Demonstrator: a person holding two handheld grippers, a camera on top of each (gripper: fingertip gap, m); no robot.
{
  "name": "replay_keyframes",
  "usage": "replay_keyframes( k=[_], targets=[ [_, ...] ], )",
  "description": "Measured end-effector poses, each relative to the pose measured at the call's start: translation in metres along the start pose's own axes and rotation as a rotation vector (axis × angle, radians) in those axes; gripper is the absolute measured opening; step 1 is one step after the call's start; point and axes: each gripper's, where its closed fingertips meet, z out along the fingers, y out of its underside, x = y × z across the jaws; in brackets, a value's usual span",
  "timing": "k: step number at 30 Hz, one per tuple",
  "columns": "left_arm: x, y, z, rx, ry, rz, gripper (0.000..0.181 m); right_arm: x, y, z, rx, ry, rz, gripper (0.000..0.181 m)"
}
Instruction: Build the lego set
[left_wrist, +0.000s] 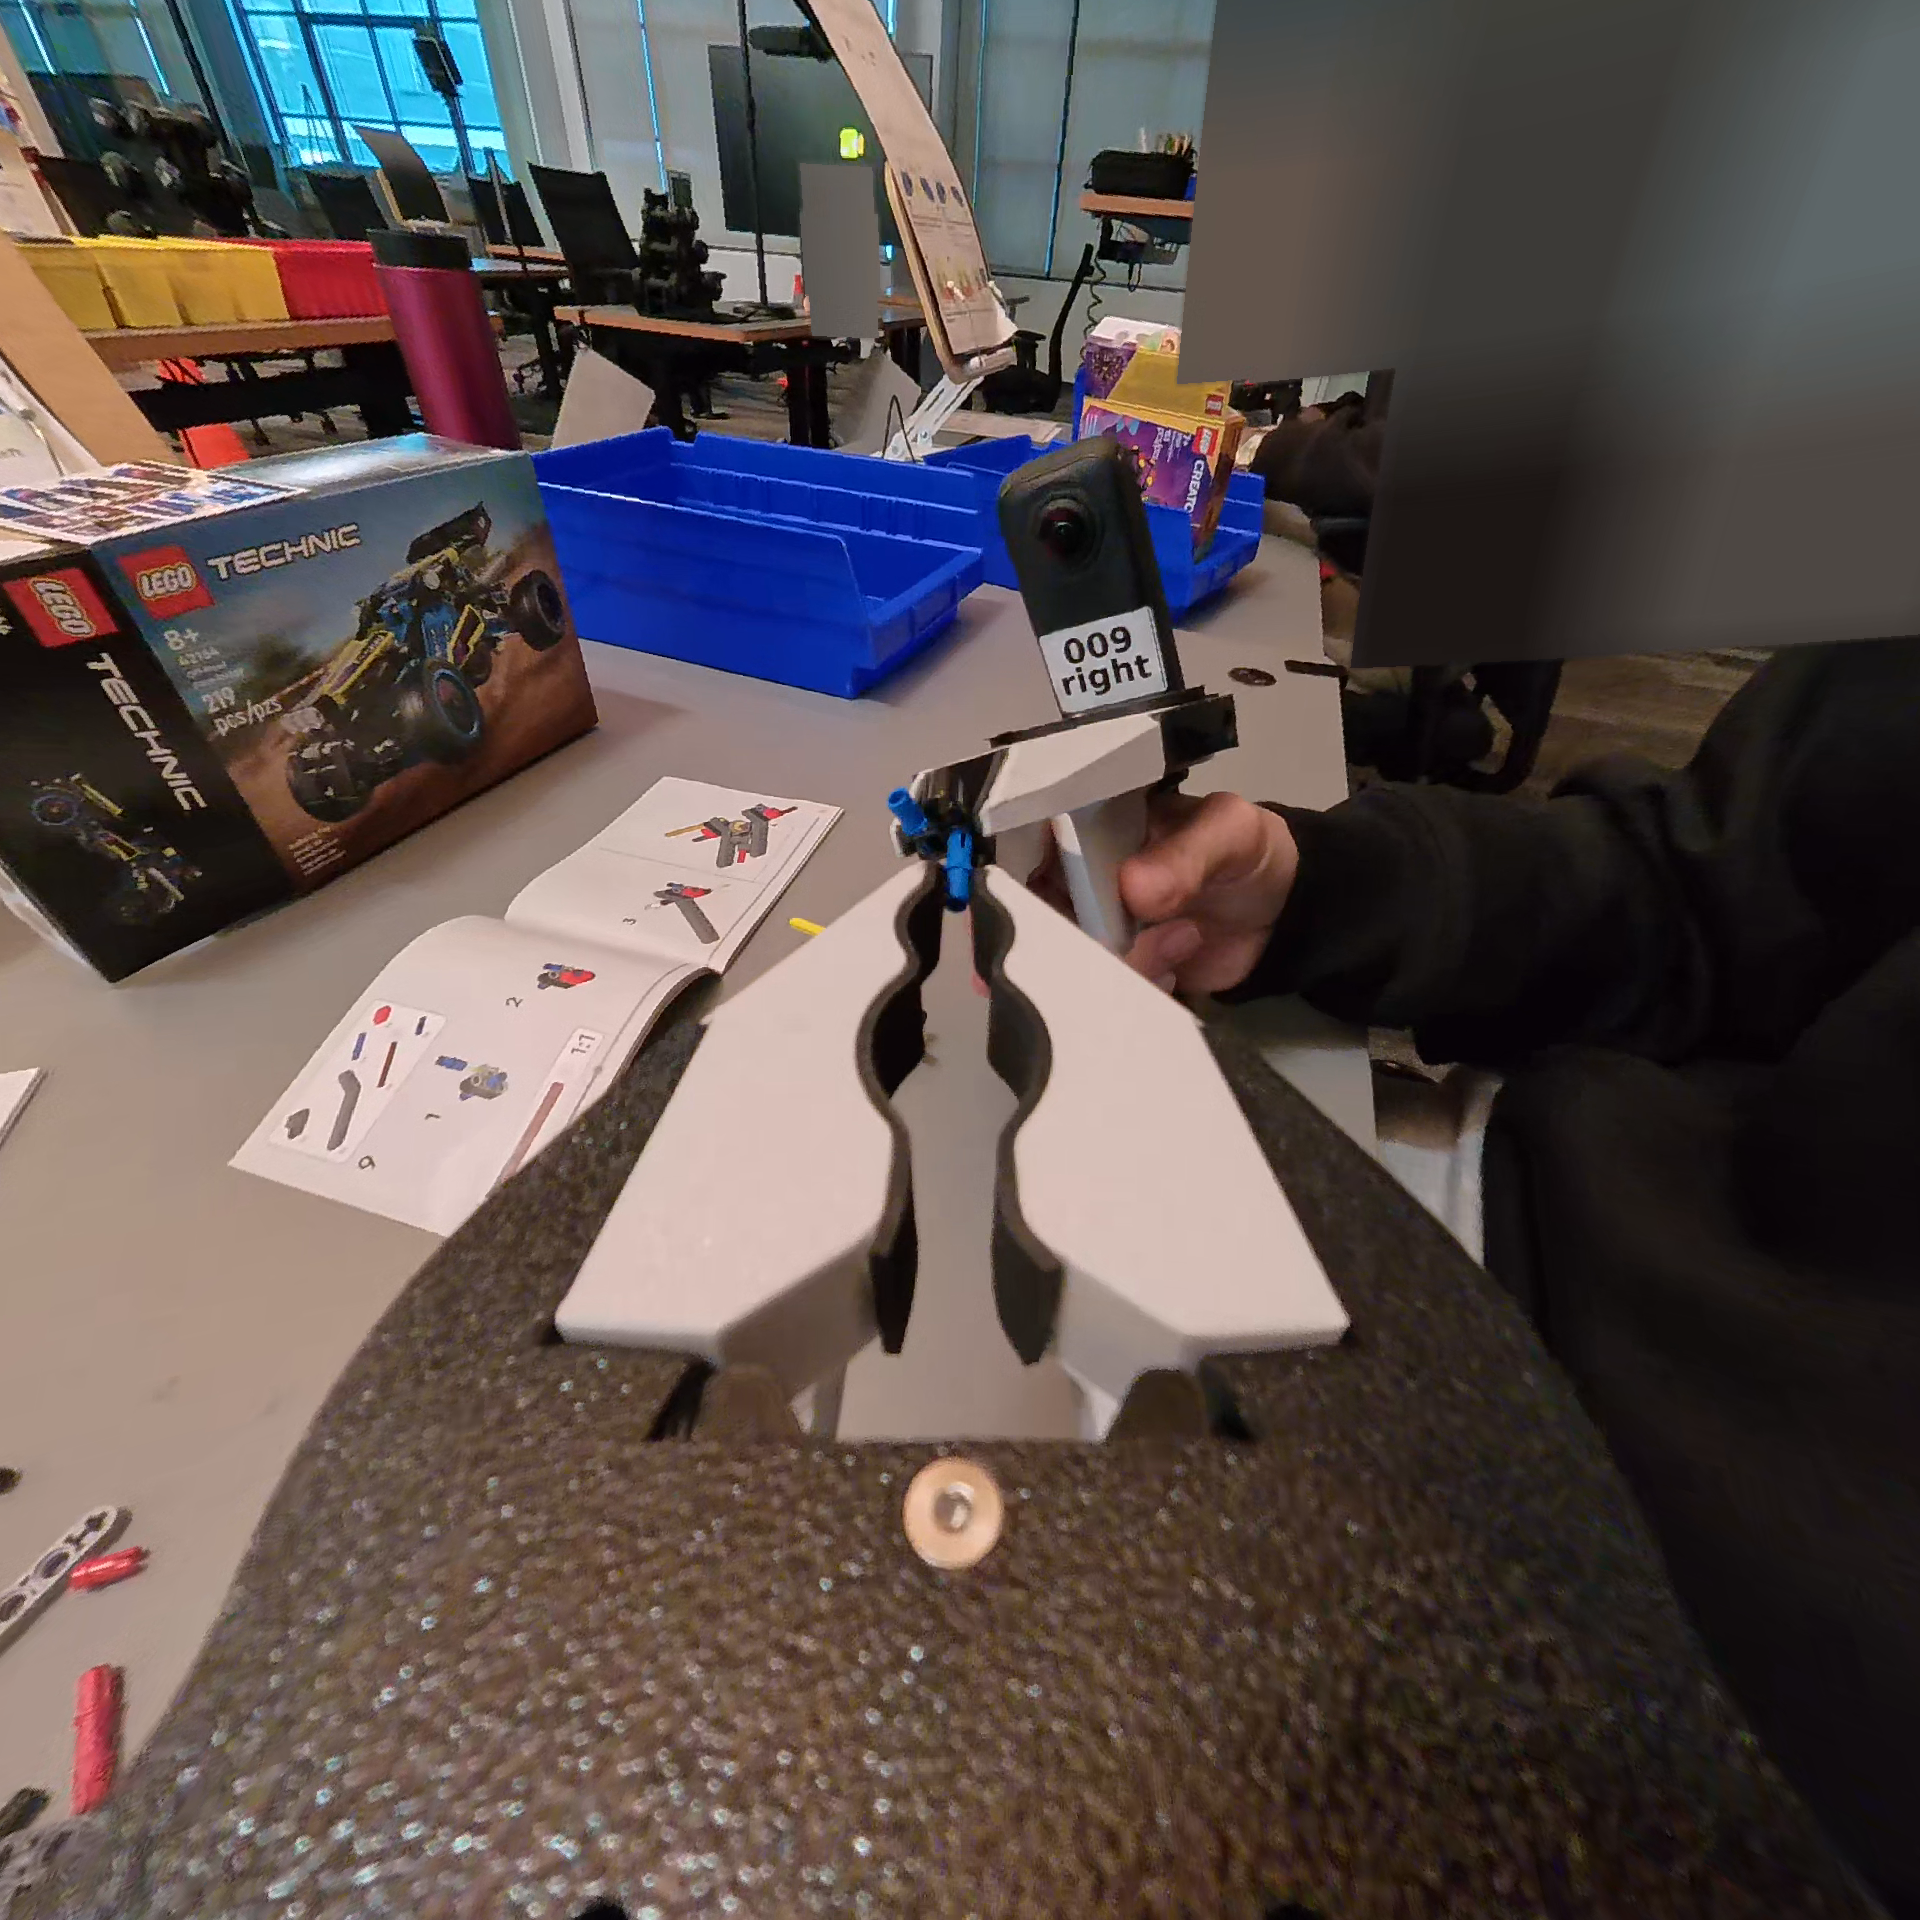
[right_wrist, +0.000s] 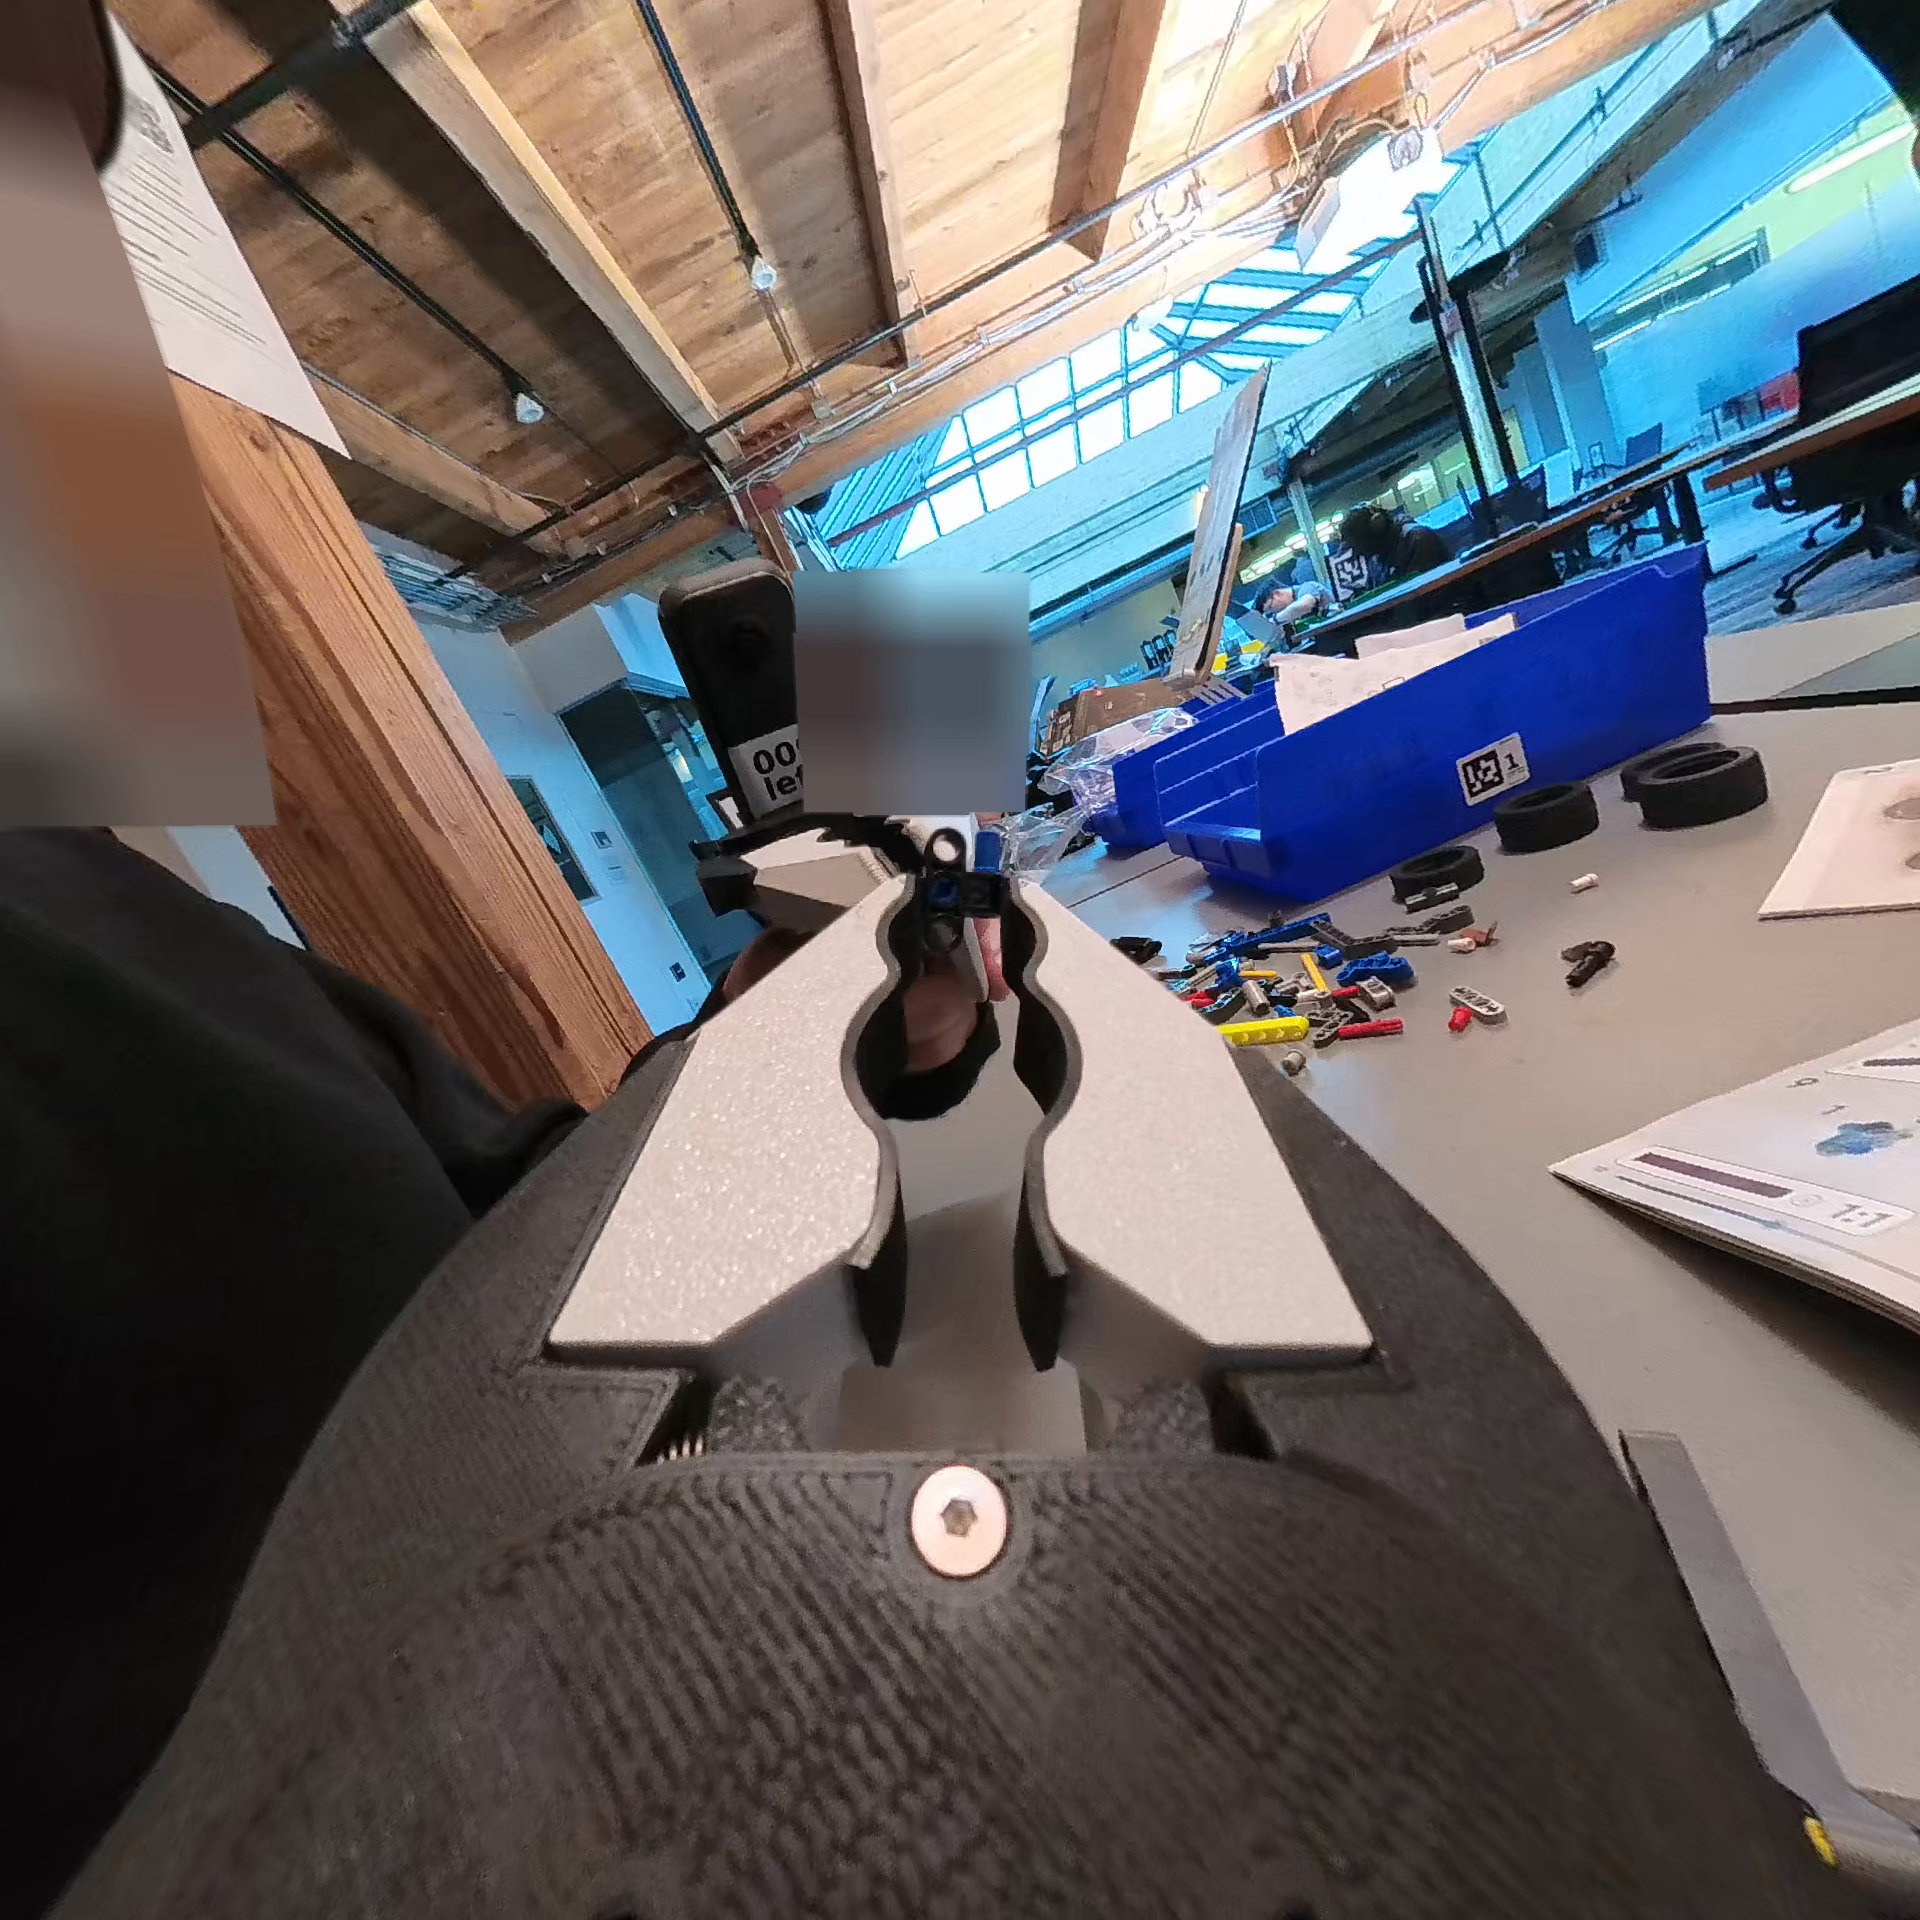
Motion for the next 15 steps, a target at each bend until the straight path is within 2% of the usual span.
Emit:
replay_keyframes(
  k=[8, 9, 15],
  targets=[
    [0.005, -0.001, -0.004, -0.009, 0.025, 0.078, 0.002, -0.01, 0.005, 0.001, -0.077, -0.048, -0.039, 0.019],
    [0.006, -0.002, -0.005, -0.006, 0.039, 0.075, 0.002, -0.01, 0.007, 0.001, -0.084, -0.046, -0.051, 0.014],
    [0.01, -0.002, -0.008, -0.013, 0.06, 0.109, 0.002, -0.015, 0.002, 0.002, -0.066, -0.071, -0.025, 0.015]
  ],
)
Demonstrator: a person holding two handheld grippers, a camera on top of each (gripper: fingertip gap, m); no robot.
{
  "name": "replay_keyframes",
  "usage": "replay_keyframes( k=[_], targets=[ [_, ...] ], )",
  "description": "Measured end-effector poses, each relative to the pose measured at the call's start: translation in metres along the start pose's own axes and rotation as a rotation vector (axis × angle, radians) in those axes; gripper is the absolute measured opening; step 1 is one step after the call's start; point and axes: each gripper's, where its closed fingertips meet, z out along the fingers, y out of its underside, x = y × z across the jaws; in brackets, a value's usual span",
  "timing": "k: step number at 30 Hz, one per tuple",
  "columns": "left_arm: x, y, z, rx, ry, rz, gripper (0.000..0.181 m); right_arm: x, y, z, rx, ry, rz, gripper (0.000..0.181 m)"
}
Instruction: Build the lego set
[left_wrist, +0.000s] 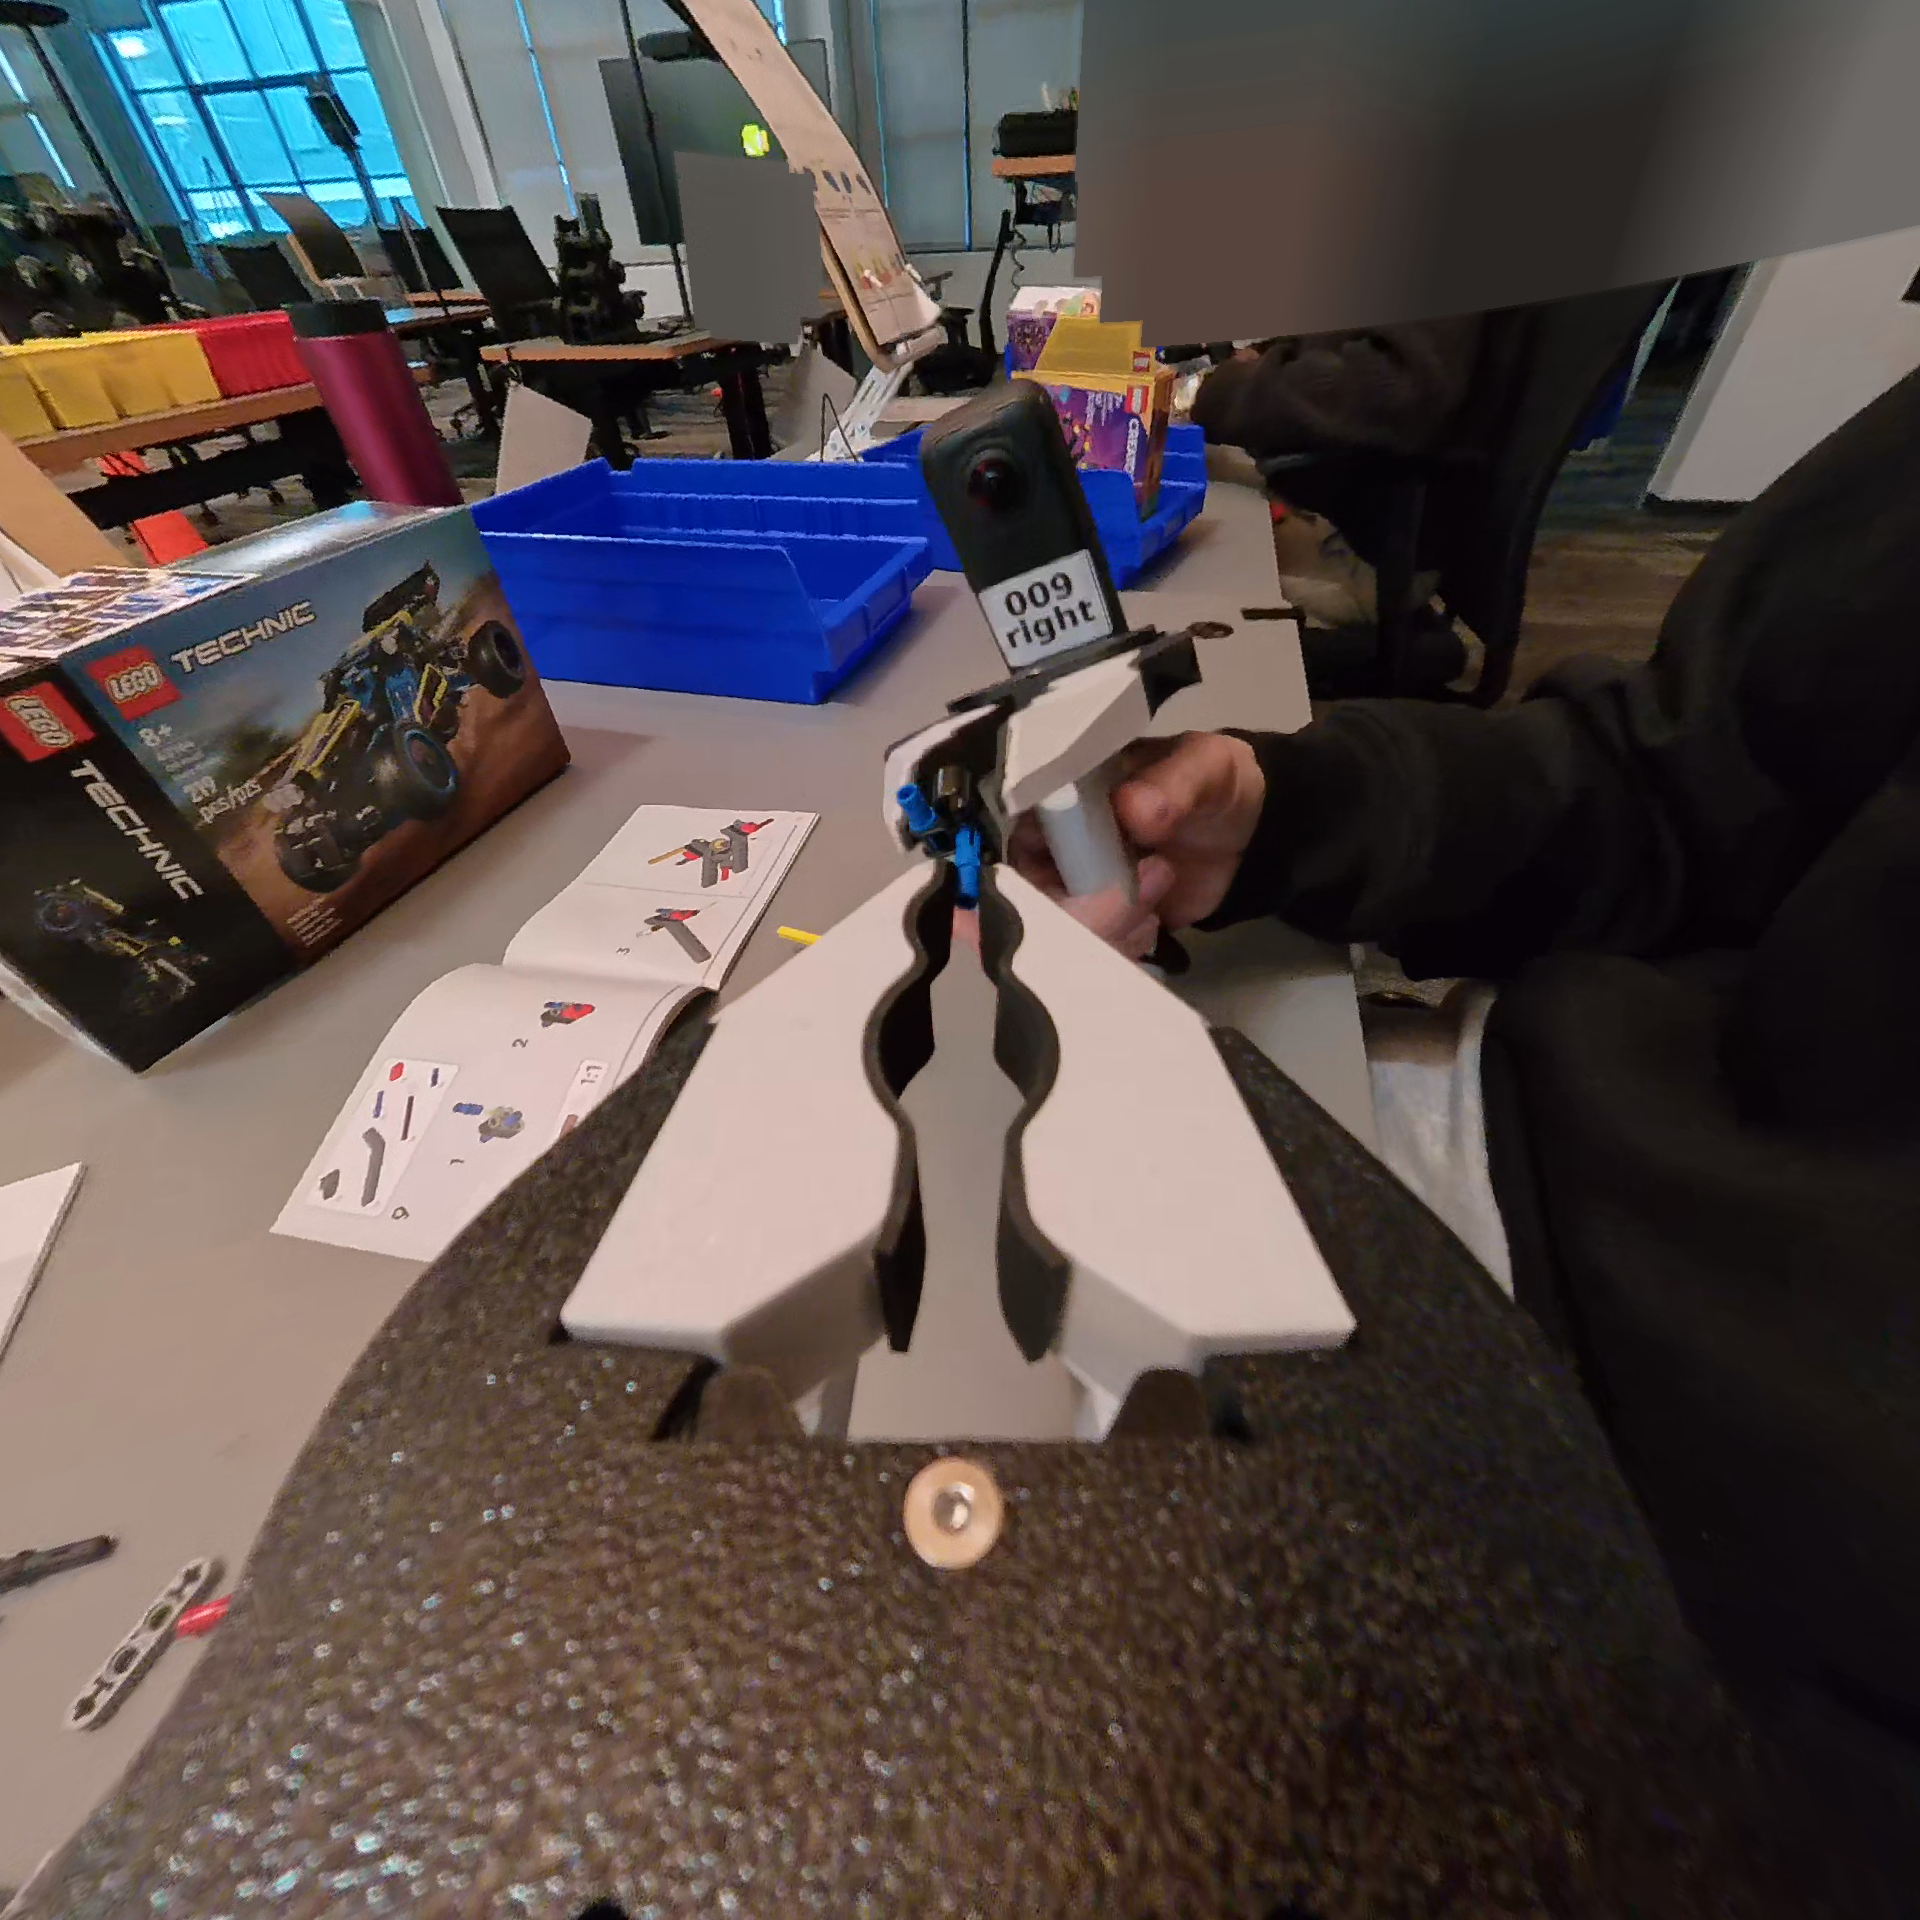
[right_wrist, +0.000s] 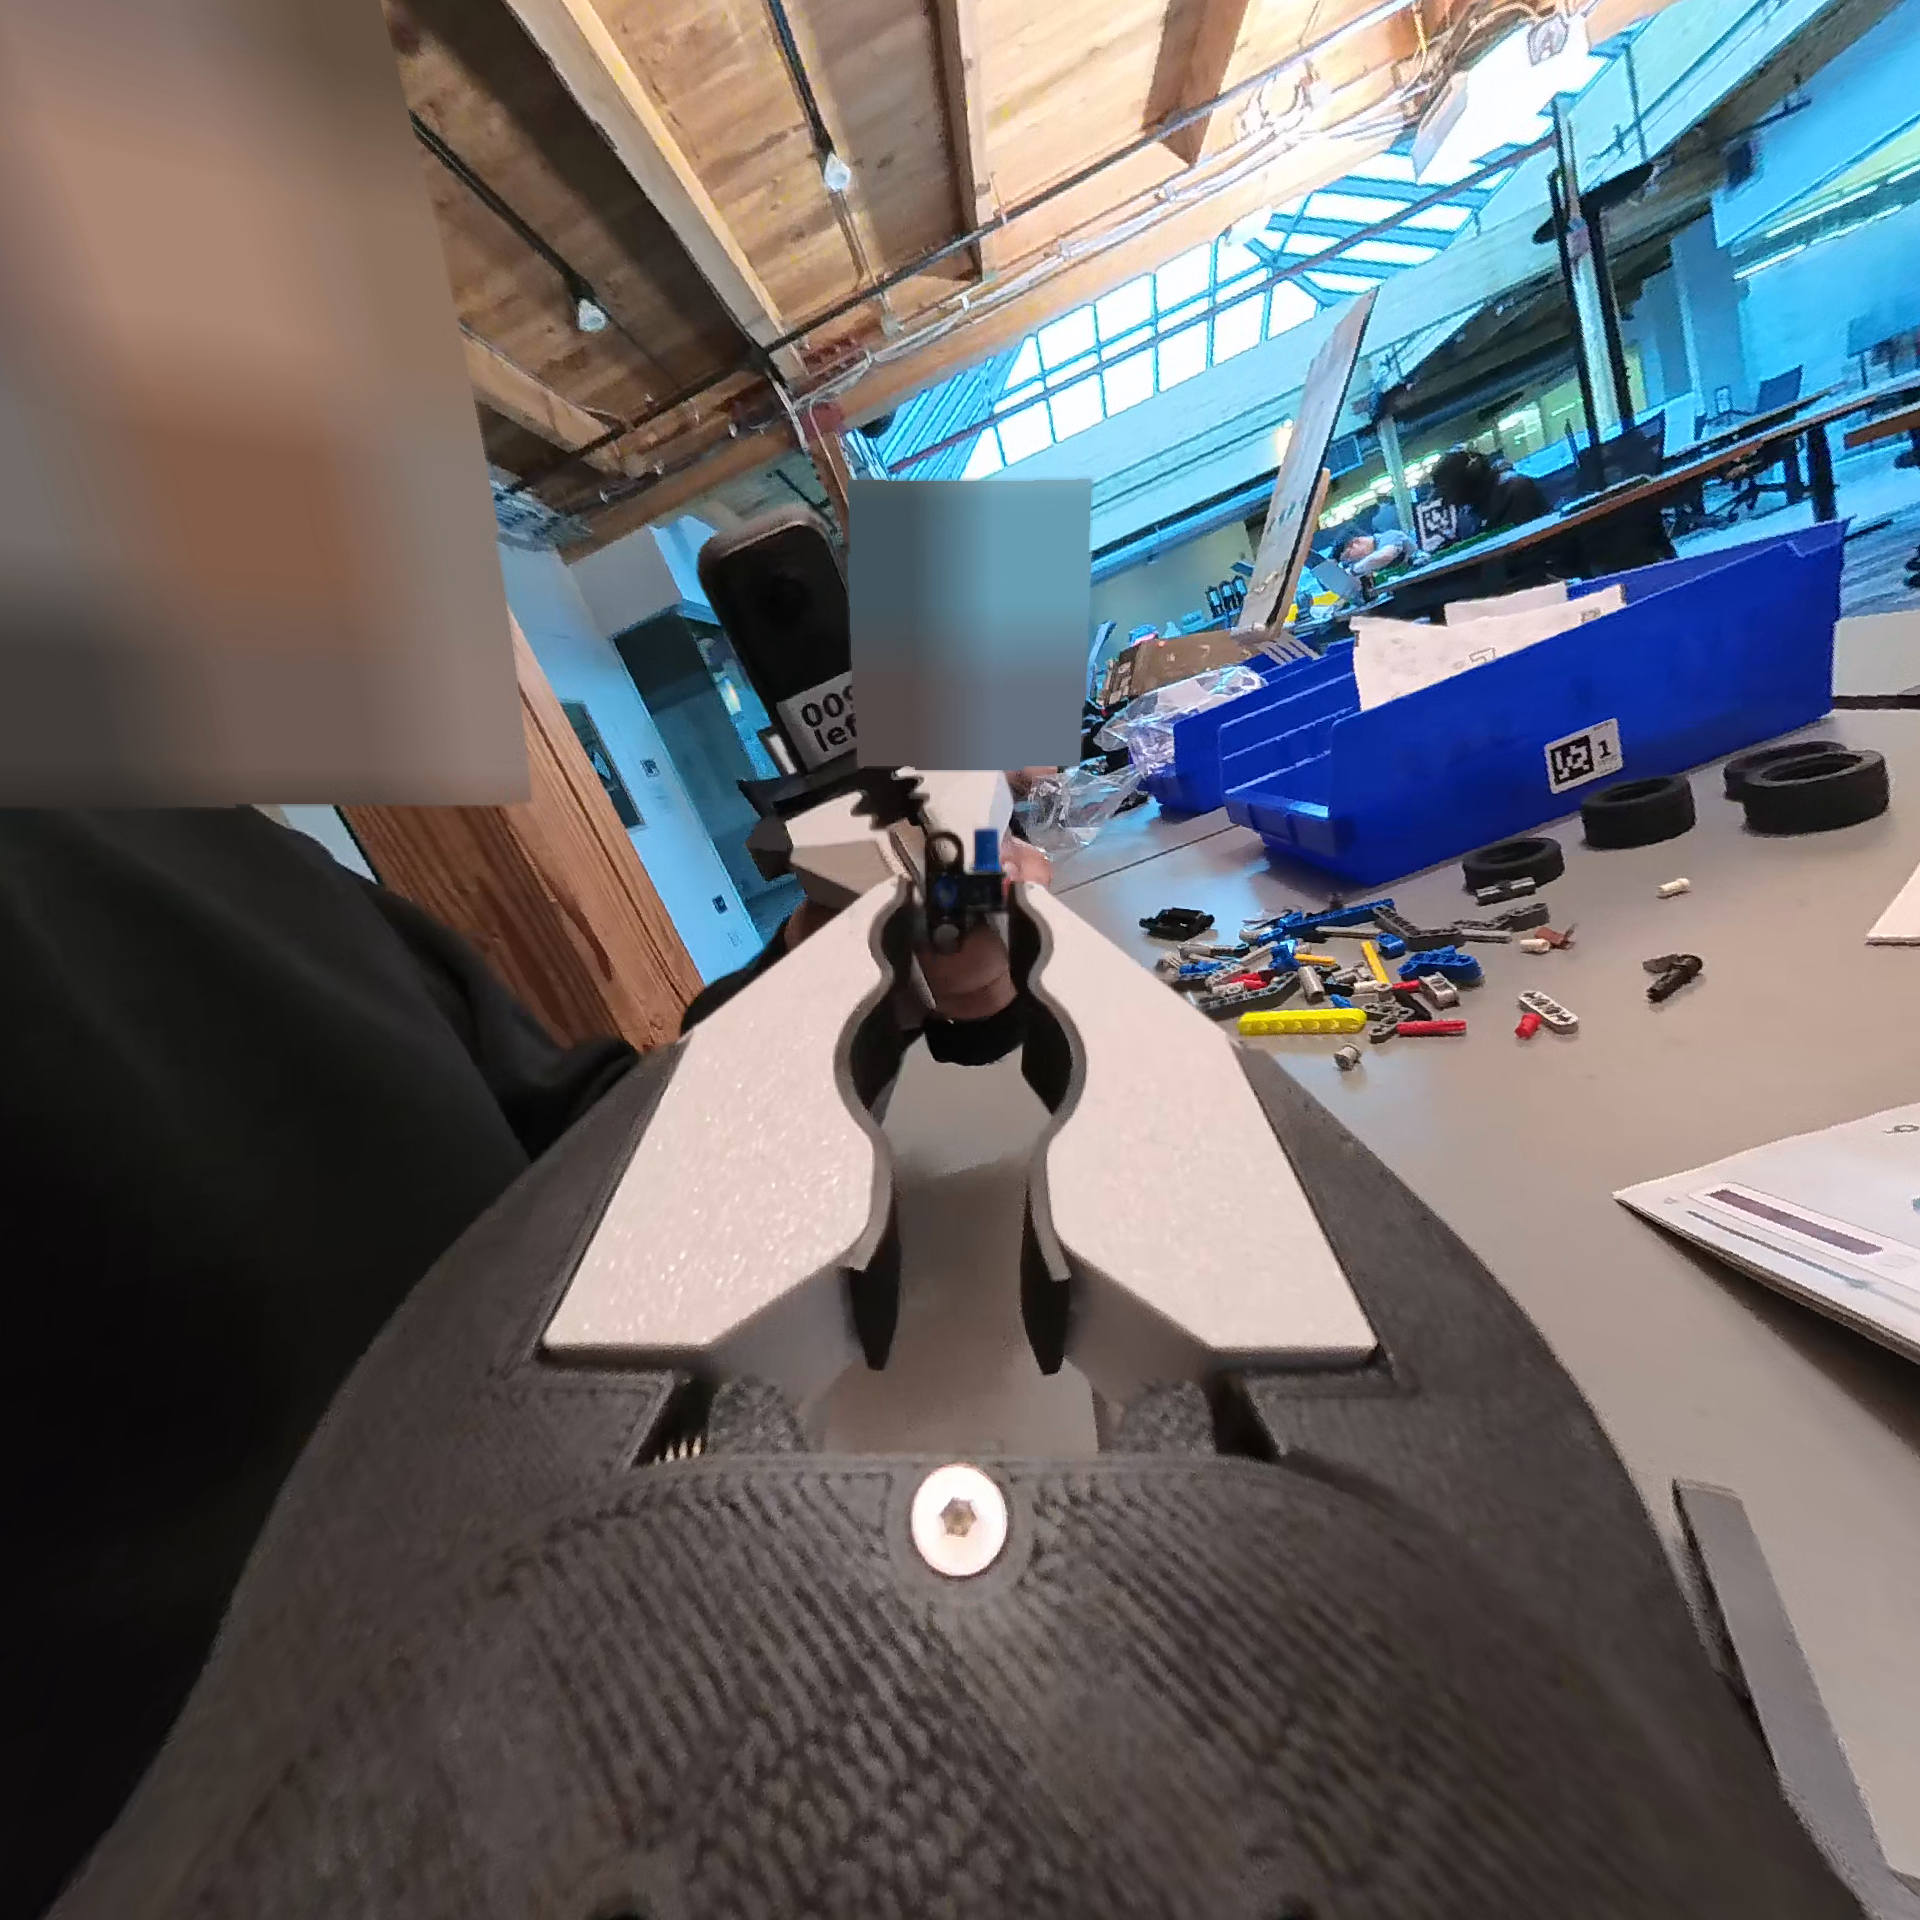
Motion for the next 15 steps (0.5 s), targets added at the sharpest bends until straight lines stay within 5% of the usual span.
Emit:
replay_keyframes(
  k=[15],
  targets=[
    [0.0068, 0.0005, -0.0027, -0.024, 0.038, 0.025, 0.002, -0.0069, 0.0054, 0.0018, -0.119, 0.032, -0.156, 0.013]
  ],
)
